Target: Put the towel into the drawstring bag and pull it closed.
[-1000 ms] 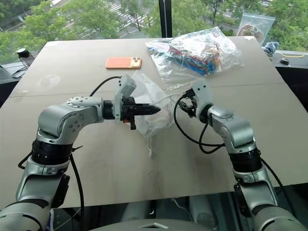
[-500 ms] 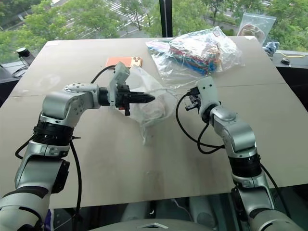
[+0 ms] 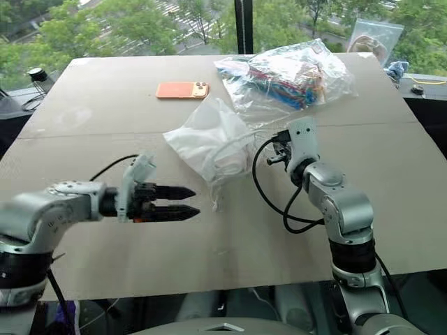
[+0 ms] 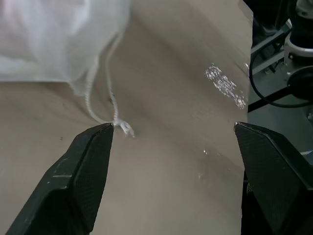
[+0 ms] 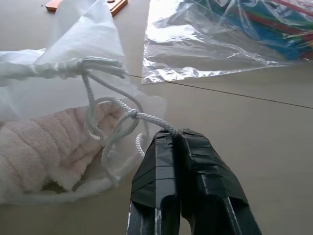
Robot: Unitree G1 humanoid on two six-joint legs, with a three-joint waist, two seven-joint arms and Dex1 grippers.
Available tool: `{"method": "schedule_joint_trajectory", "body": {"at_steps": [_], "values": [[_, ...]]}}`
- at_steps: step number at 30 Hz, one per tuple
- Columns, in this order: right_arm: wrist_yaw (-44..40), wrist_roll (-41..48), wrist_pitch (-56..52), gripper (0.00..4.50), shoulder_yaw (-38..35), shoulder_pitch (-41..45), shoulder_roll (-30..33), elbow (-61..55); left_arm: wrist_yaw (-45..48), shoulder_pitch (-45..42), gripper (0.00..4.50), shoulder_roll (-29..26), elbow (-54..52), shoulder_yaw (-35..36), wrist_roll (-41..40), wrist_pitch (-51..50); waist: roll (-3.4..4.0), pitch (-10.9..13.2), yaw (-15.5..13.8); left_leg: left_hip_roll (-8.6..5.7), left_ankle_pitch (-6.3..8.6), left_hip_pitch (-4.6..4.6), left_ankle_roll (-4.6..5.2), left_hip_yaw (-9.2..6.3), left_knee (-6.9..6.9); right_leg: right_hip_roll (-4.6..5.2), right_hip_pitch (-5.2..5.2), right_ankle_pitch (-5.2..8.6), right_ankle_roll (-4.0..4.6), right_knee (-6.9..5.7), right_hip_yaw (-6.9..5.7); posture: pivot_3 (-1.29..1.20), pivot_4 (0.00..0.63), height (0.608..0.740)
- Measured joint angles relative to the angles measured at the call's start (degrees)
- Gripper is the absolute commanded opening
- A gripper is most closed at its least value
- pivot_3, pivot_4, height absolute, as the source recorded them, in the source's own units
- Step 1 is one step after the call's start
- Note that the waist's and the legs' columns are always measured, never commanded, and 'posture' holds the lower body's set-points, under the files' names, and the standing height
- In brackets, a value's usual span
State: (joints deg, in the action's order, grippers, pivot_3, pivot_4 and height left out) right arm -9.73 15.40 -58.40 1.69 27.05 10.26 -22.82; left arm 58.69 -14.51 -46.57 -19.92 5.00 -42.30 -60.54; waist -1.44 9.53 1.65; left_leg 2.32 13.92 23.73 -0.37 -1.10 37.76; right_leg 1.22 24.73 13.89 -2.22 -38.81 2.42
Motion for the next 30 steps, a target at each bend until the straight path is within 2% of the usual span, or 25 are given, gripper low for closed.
{"method": "schedule_joint_trajectory", "body": {"at_steps": [3,7,12,18,19,21,26,27,30], "values": [[-0.3,0.1,0.0,0.00,0.1,0.1,0.6,0.2,-6.8,0.3,4.09,6.8,0.1,-3.2,4.5,5.8,-0.01,0.0,-0.1,0.00,0.00,-0.02,0.00,-0.01,0.04,-0.04,-0.03,-0.01,0.00,-0.01,0.02,0.00,0.150,0.740],[-0.4,0.1,0.0,0.00,0.1,0.2,0.9,0.2,-10.3,0.9,4.09,10.4,1.7,-6.1,9.2,11.4,0.00,0.0,0.3,0.01,0.00,-0.03,0.00,-0.02,0.03,-0.09,-0.02,-0.01,0.01,-0.01,0.04,0.00,0.150,0.740],[-0.1,0.1,-0.3,0.00,0.0,-0.2,1.3,-0.3,-10.9,0.5,4.09,12.5,5.8,-9.7,12.9,16.3,0.01,0.0,0.6,0.02,0.00,-0.03,0.00,-0.04,0.02,-0.10,-0.02,0.00,0.01,-0.01,0.03,0.00,0.150,0.740],[0.2,0.1,-0.7,0.00,0.1,-0.4,1.5,-1.0,-7.8,-1.3,4.09,13.9,9.1,-10.4,12.6,17.3,0.01,0.0,0.5,0.01,0.00,-0.03,0.00,-0.03,0.04,-0.09,-0.05,-0.01,0.00,-0.01,0.02,0.00,0.150,0.740],[0.2,0.1,-0.9,0.00,0.1,-0.4,1.7,-1.0,-6.5,-1.6,3.57,14.3,9.5,-10.6,11.5,16.6,0.01,0.0,0.5,0.01,0.00,-0.02,0.00,-0.03,0.04,-0.09,-0.05,-0.01,0.00,-0.01,0.02,0.00,0.150,0.740],[0.3,0.1,-1.2,0.00,0.0,-0.4,1.8,-1.1,-4.2,-2.1,2.88,14.5,9.8,-12.4,10.2,15.1,0.01,0.0,0.6,0.01,0.00,-0.02,0.00,-0.04,0.03,-0.09,-0.05,0.00,0.00,0.00,0.02,0.00,0.150,0.740],[0.3,0.1,-1.3,0.00,0.0,-0.6,1.8,-1.1,-0.8,-4.7,0.33,15.0,13.0,-14.6,9.5,14.3,0.01,0.0,0.7,0.01,0.00,-0.03,0.01,-0.06,0.03,-0.12,-0.04,0.00,0.00,-0.02,0.01,0.00,0.150,0.740],[0.3,-0.1,-1.3,0.00,0.0,-0.7,1.8,-1.0,-0.6,-5.4,0.02,15.3,13.8,-14.6,9.5,14.3,0.01,0.0,0.7,0.01,0.00,-0.03,0.01,-0.07,0.03,-0.12,-0.04,0.00,0.00,-0.02,0.01,0.00,0.150,0.740],[0.9,-1.2,0.1,0.00,0.1,-0.7,1.8,-0.9,-0.8,-7.1,0.02,16.6,14.5,-12.8,7.1,12.1,0.01,0.0,0.7,0.01,0.00,0.00,0.01,-0.06,0.04,-0.11,-0.04,0.00,0.00,0.00,0.01,0.00,0.150,0.740]]}}
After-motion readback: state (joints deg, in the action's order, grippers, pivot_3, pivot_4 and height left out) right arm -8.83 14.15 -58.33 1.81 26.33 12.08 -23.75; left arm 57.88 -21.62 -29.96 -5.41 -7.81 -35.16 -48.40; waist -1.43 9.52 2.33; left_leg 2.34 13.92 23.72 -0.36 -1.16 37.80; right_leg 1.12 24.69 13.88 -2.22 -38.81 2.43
